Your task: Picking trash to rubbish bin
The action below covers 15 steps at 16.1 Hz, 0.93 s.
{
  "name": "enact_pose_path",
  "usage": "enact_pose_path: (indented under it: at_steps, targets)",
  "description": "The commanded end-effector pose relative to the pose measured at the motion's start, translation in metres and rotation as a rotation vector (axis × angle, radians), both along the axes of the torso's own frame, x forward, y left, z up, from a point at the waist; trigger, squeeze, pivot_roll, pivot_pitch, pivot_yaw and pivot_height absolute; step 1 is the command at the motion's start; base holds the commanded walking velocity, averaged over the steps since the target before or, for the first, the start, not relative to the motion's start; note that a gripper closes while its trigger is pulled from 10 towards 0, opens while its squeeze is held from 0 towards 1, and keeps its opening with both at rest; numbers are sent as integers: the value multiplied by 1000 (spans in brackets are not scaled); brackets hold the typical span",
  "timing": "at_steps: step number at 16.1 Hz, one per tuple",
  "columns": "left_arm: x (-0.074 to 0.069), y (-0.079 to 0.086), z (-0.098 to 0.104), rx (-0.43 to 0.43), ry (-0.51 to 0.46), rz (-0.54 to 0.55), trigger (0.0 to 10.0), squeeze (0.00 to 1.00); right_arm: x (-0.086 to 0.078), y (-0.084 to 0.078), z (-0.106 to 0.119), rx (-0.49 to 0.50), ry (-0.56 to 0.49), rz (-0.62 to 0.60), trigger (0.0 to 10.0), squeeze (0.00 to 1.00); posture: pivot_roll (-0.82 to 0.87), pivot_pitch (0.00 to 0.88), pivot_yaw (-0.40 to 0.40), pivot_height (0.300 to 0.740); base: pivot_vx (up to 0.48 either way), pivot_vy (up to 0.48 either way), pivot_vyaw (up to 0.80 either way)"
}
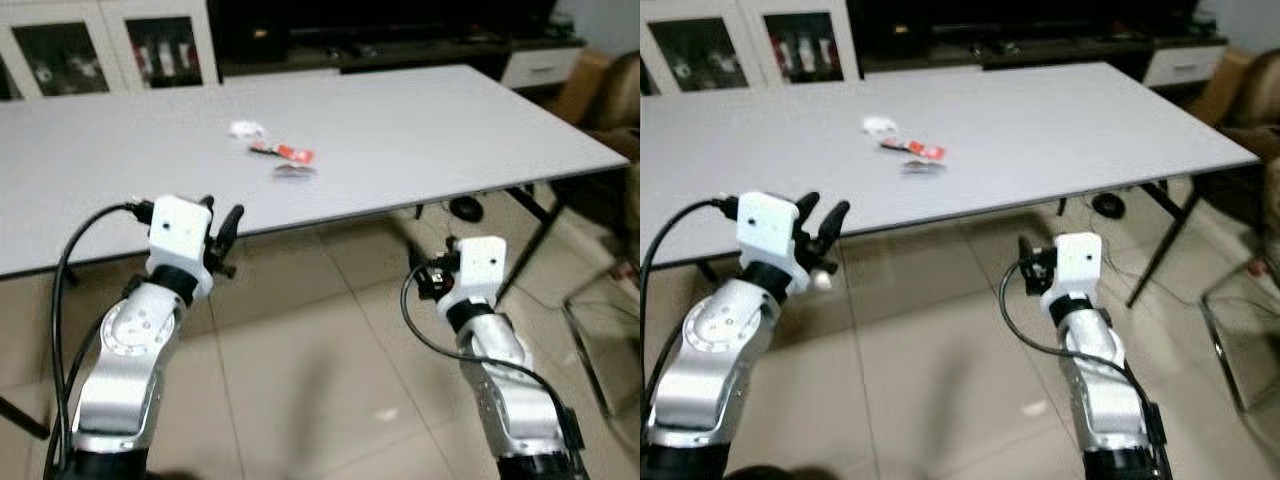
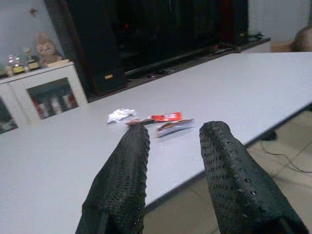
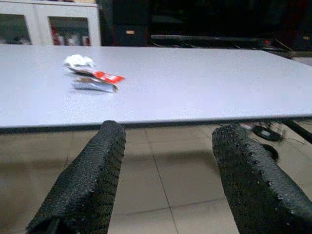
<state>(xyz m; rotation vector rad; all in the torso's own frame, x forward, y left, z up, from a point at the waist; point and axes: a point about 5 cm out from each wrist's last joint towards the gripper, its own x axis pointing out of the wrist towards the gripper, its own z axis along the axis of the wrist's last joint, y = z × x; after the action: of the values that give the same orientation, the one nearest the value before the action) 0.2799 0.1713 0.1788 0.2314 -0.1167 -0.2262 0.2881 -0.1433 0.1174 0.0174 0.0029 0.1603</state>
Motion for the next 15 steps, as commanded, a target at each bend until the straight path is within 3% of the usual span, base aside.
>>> enact_pose_path:
  at_steps: [1, 12, 15]
  targets:
    - [-2, 5, 0, 2, 8, 16, 10000, 0, 1, 9, 6, 14, -11, 37, 10000, 0, 42, 0, -11, 740, 431, 0, 0]
    - [-11, 5, -13, 16, 57, 8, 10000, 0, 4, 13, 8, 23, -1, 72, 10000, 0, 45, 0, -24, 740, 434, 0, 0]
    - [-11, 4, -13, 23, 59, 8, 10000, 0, 7, 12, 7, -17, 2, 87, 10000, 0, 52, 0, -28, 740, 436, 0, 0]
